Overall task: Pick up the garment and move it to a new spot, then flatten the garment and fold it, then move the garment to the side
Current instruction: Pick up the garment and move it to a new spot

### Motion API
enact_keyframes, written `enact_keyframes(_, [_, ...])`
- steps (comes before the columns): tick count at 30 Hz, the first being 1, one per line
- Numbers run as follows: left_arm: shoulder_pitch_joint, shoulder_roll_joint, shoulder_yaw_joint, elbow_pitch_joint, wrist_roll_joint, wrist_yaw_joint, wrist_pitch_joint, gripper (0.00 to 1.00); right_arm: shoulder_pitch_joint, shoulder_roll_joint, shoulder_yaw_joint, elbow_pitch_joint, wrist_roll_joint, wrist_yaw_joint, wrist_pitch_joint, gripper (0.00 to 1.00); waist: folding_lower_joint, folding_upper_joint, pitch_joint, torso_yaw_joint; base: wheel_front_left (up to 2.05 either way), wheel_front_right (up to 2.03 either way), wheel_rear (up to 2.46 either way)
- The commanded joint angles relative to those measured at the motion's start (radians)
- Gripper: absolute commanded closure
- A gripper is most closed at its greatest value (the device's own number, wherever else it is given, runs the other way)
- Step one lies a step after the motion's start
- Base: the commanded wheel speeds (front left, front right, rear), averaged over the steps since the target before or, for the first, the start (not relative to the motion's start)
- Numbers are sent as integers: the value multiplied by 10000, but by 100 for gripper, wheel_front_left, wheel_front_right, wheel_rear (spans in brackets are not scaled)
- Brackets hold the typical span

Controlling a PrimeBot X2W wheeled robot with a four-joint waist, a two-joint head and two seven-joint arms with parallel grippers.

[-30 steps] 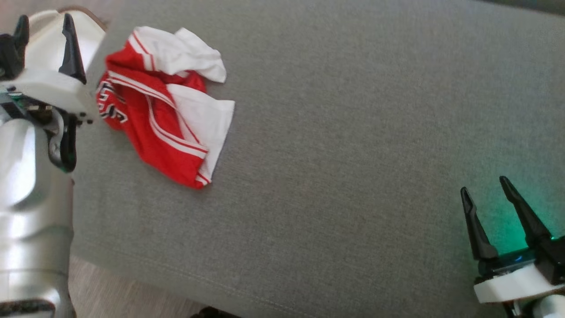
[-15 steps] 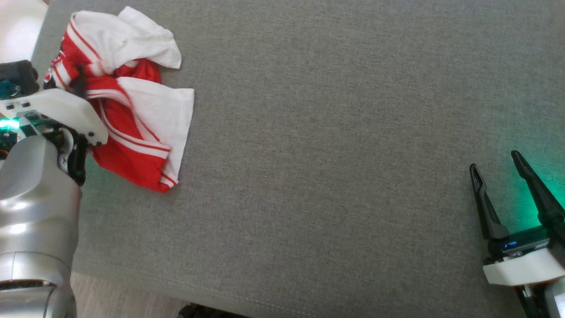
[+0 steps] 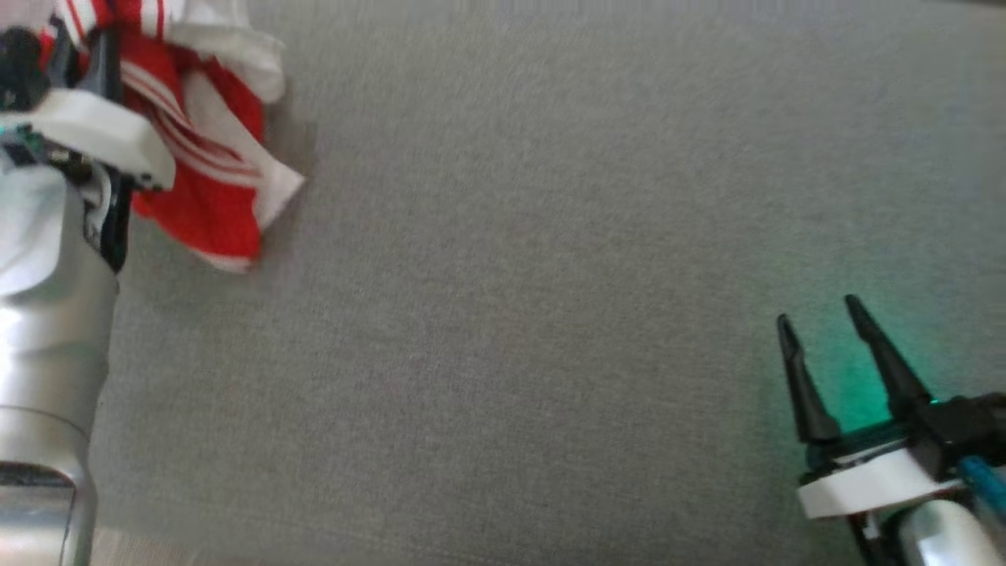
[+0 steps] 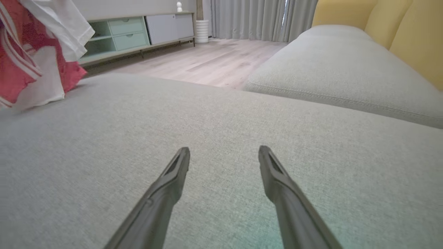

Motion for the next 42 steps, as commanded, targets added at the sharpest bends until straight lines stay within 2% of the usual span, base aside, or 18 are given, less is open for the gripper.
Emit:
enact_keyframes(1, [-679,679,-250,-701,-111,17,-125,100,-144,184,322,-120,152,33,-128,0,1,0,-1103,-671,0,0,0])
enact_keyframes(8, [-1145,647,-1563,-1983,-613,16,253,100,218,863,200,-189,297,33,-134,0,1,0,-2318,-1622,0,0,0])
enact_keyframes(13, [-1126,584,-2429,-2973,-1273,16,748,100,707,1196,243,-243,322,33,-136,0,1,0,-3111,-2673,0,0,0])
enact_keyframes(19, [-793,529,-2953,-3963,-1898,16,1172,100,846,1385,183,-428,347,33,-136,0,1,0,-3271,-3944,0,0,0])
enact_keyframes(25, [665,263,-3174,-4294,-2184,162,773,100,905,1540,231,-499,388,33,-137,0,1,0,-3038,-4922,0,0,0])
enact_keyframes(30, [2080,-234,-3419,-4167,-2337,415,177,100,806,1650,251,-549,390,33,-137,0,1,0,-2442,-5254,0,0,0])
enact_keyframes(34, [2891,-737,-3748,-3569,-2384,366,-131,100,563,1720,293,-571,395,33,-137,0,1,0,-1968,-5321,0,0,0])
enact_keyframes(40, [3380,-1589,-3966,-2637,-2315,248,-441,100,414,1776,362,-454,412,33,-137,0,1,0,-1743,-4957,0,0,0])
enact_keyframes(41, [3421,-1726,-3942,-2549,-2294,242,-457,98,426,1780,381,-425,403,33,-137,0,1,0,-1774,-4857,0,0,0])
enact_keyframes(42, [3450,-1847,-3889,-2549,-2252,237,-465,75,442,1783,381,-397,394,33,-137,0,1,0,-1825,-4740,0,0,0])
